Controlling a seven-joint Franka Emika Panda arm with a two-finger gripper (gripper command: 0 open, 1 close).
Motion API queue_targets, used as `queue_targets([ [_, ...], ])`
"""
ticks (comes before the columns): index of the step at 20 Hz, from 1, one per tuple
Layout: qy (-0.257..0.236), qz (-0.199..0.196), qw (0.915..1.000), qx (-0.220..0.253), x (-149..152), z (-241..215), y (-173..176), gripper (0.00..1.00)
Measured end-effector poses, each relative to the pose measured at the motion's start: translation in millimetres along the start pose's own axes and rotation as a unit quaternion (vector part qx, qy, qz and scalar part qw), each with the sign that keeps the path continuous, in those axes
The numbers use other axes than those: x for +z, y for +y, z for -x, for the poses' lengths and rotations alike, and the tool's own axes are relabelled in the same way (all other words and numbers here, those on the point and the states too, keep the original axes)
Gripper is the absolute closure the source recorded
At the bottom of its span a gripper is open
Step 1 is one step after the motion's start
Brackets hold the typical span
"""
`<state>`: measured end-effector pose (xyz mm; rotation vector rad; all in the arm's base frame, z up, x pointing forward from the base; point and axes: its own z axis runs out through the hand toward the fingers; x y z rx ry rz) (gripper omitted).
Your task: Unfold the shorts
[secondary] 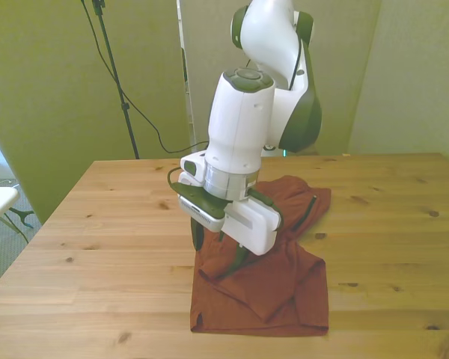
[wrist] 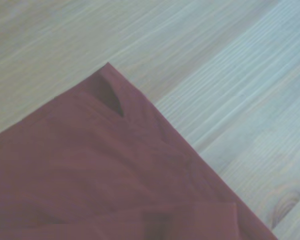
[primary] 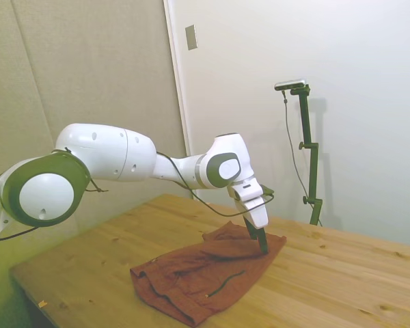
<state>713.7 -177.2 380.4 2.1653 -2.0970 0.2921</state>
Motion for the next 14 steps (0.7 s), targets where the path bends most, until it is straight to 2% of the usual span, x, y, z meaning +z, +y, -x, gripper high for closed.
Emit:
queue_targets([
  [14,-0.002,0.012,0.9999,-0.011,14.3,6.3,-1.4,1.0],
])
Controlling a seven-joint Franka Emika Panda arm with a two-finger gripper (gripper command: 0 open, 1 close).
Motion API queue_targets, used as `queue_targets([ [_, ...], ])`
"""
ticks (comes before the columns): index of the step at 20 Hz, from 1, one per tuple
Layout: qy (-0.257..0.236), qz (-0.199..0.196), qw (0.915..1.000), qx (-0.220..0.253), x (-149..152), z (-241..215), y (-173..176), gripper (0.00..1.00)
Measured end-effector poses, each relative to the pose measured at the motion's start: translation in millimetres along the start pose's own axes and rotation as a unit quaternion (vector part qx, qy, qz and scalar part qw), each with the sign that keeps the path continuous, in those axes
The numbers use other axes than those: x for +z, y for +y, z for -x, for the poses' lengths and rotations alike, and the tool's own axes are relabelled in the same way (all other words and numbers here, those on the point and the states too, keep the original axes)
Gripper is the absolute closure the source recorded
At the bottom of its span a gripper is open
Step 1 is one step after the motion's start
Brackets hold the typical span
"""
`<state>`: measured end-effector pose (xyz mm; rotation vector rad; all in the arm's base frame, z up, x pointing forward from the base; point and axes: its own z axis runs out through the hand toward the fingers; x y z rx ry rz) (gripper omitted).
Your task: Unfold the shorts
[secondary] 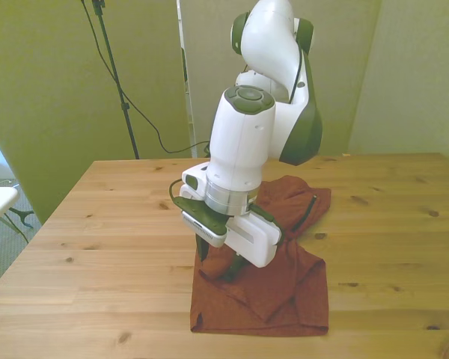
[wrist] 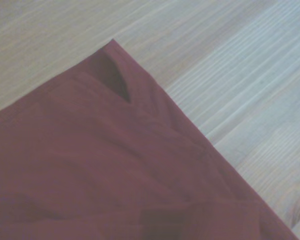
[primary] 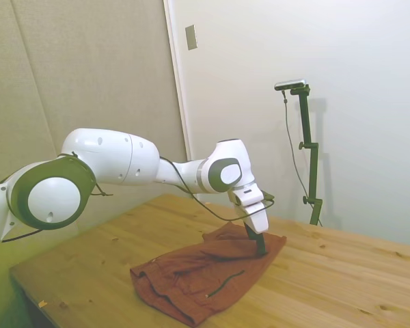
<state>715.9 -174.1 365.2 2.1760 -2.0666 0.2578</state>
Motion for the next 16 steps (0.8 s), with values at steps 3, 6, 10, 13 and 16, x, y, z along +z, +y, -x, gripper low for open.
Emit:
queue_targets([
  [3,-0.001,0.0,1.0,-0.001,0.3,0.8,-0.1,1.0],
  [6,-0.001,-0.002,1.0,0.0,-0.1,0.4,-0.4,1.0],
  [10,0.0,-0.01,0.9999,0.0,-1.6,0.5,-2.2,1.0],
  [13,-0.011,-0.028,0.9996,-0.003,-7.5,5.2,-6.1,1.0],
  [16,-0.028,-0.048,0.9983,-0.016,-26.4,14.5,-9.4,1.0],
])
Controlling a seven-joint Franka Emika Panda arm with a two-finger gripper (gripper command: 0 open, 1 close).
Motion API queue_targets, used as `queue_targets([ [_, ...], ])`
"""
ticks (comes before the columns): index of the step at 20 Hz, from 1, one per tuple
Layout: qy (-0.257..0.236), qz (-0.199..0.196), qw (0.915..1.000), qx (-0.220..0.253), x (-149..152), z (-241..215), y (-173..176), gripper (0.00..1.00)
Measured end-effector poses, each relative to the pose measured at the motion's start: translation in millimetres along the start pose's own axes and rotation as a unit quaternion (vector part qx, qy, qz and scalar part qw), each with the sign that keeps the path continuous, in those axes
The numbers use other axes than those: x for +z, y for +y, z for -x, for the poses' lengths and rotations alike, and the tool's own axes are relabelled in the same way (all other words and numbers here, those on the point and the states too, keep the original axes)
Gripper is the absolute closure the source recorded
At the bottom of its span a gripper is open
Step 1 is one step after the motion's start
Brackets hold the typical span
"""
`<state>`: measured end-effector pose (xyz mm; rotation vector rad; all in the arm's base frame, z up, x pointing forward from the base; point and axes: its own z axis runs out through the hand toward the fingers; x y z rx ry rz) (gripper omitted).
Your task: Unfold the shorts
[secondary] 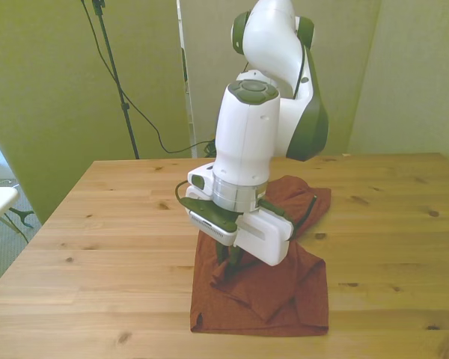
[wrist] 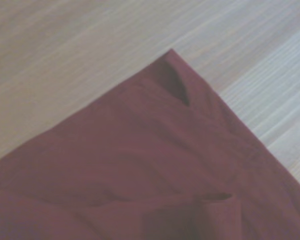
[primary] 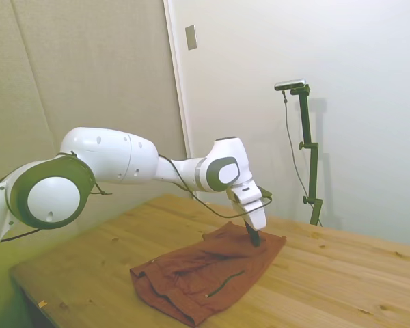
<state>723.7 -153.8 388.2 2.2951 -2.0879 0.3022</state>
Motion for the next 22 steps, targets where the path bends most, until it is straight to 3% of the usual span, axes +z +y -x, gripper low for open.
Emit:
queue_targets([
  [4,-0.023,-0.045,0.9985,-0.022,-36.5,24.8,-10.1,1.0],
  [8,-0.054,-0.097,0.9926,-0.05,-53.4,61.4,-25.1,1.0],
  [15,-0.073,-0.128,0.9838,-0.103,-86.5,138.0,-44.7,1.0],
  [22,-0.082,-0.139,0.9778,-0.134,-91.9,197.2,-63.5,1.0],
])
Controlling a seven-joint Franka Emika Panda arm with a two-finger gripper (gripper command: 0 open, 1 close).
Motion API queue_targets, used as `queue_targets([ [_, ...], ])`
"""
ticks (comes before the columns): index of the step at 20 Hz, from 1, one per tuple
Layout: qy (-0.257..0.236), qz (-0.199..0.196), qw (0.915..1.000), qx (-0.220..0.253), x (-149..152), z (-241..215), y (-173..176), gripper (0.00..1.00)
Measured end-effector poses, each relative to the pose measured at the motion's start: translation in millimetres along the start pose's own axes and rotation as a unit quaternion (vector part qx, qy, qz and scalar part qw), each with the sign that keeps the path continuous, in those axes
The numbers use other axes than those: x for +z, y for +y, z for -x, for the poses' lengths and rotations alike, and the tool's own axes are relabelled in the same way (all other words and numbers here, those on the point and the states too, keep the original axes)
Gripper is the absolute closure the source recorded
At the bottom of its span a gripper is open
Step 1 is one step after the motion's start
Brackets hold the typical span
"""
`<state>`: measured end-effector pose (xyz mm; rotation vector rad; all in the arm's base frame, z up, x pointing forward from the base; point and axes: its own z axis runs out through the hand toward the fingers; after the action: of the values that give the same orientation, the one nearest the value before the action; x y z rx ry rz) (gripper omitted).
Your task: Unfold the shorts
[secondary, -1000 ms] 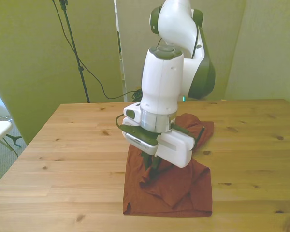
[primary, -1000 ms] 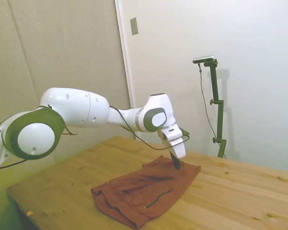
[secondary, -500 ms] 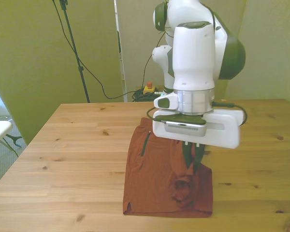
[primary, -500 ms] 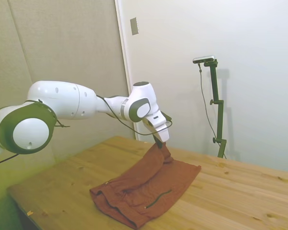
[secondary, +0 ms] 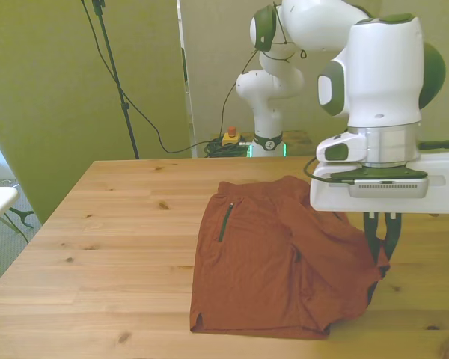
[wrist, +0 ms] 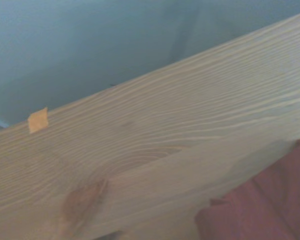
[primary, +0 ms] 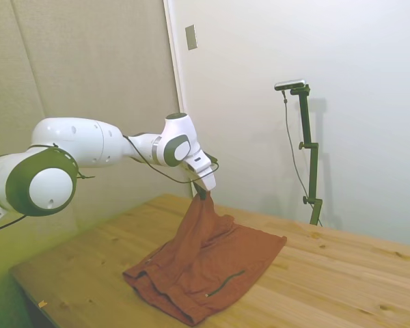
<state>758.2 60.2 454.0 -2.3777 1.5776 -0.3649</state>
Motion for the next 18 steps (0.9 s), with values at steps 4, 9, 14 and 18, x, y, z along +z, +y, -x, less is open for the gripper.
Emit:
queue_targets([
  [4,-0.003,0.007,0.9999,-0.007,10.7,16.0,-13.9,0.0],
  [9,-0.004,0.026,0.9995,-0.018,38.1,32.7,-16.0,0.0],
  [14,0.005,0.036,0.9991,-0.02,42.1,39.8,-15.8,0.0],
  [18,0.0,0.03,0.9993,-0.022,36.9,45.8,-19.0,0.0],
])
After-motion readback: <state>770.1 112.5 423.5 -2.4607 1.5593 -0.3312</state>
